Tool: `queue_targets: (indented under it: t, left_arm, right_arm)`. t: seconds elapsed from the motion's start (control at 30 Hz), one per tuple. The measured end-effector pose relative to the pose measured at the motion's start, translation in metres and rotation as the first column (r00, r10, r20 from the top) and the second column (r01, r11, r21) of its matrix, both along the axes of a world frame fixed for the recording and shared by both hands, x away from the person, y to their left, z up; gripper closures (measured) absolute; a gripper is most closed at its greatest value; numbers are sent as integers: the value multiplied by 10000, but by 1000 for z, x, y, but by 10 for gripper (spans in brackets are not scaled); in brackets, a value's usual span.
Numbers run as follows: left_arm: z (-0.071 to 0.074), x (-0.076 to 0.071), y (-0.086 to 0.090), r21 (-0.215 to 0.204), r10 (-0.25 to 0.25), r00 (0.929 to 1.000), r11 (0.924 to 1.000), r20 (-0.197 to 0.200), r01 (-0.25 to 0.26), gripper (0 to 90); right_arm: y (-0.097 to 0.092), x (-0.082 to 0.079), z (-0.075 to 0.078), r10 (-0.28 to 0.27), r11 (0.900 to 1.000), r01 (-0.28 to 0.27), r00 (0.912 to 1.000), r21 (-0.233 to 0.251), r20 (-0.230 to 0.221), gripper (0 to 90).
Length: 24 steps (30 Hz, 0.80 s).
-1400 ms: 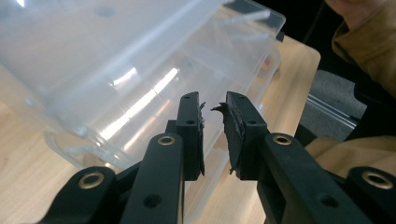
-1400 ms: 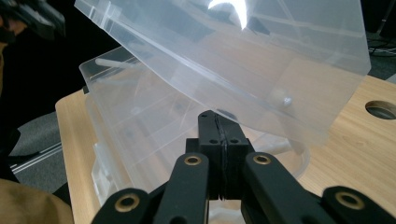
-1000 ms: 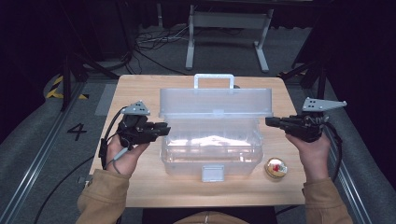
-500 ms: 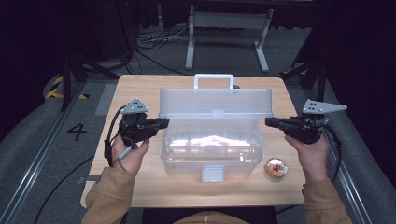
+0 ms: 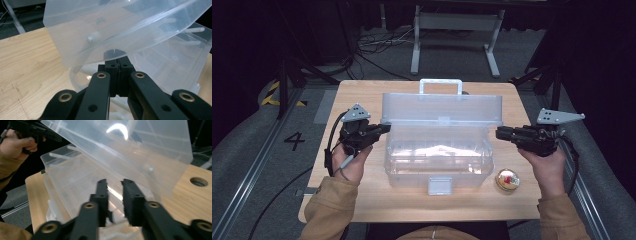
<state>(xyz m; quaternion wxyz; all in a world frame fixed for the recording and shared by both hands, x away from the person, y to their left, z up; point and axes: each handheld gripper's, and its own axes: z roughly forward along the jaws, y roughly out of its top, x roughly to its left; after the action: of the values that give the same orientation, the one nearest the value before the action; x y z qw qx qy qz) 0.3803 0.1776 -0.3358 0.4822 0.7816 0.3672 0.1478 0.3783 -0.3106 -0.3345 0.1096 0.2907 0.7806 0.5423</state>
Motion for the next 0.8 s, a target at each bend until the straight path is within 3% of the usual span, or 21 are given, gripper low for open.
queue_targets:
  t: [0.1,0.27,0.33,0.43,0.57,0.6,0.67,0.8]
  left_arm:
    - [1,2,1,30,-108,9999,9999,20,108,894]
    - [2,4,2,53,-187,9998,9998,103,186,892]
    - [3,6,3,13,-243,9996,9997,132,243,891]
    - [4,6,2,-43,-247,9996,9997,137,247,886]
    - [4,7,2,-62,-254,9996,9997,137,255,878]
    - [4,7,2,-47,-275,9995,9996,153,276,877]
    - [5,8,3,-63,-269,9995,9996,187,270,877]
    - [6,9,2,-93,-248,9995,9996,177,249,871]
  right_arm:
    - [-6,-2,-2,-548,9977,544,9985,-414,-75,594]
    - [-11,-6,-4,-1016,9938,1018,9948,-456,50,522]
    - [-11,-7,-5,-1448,9879,1454,9893,-540,150,426]
    - [-11,-7,-7,-1841,9816,1841,9829,-510,57,426]
    - [-10,-10,-8,-2231,9728,2255,9736,-526,483,419]
    - [-8,-11,-8,-2318,9700,2364,9697,-567,773,426]
    - [-3,-13,-9,-2808,9545,2901,9522,-683,1203,433]
    - [3,-12,-10,-2734,9537,2863,9530,-925,1304,460]
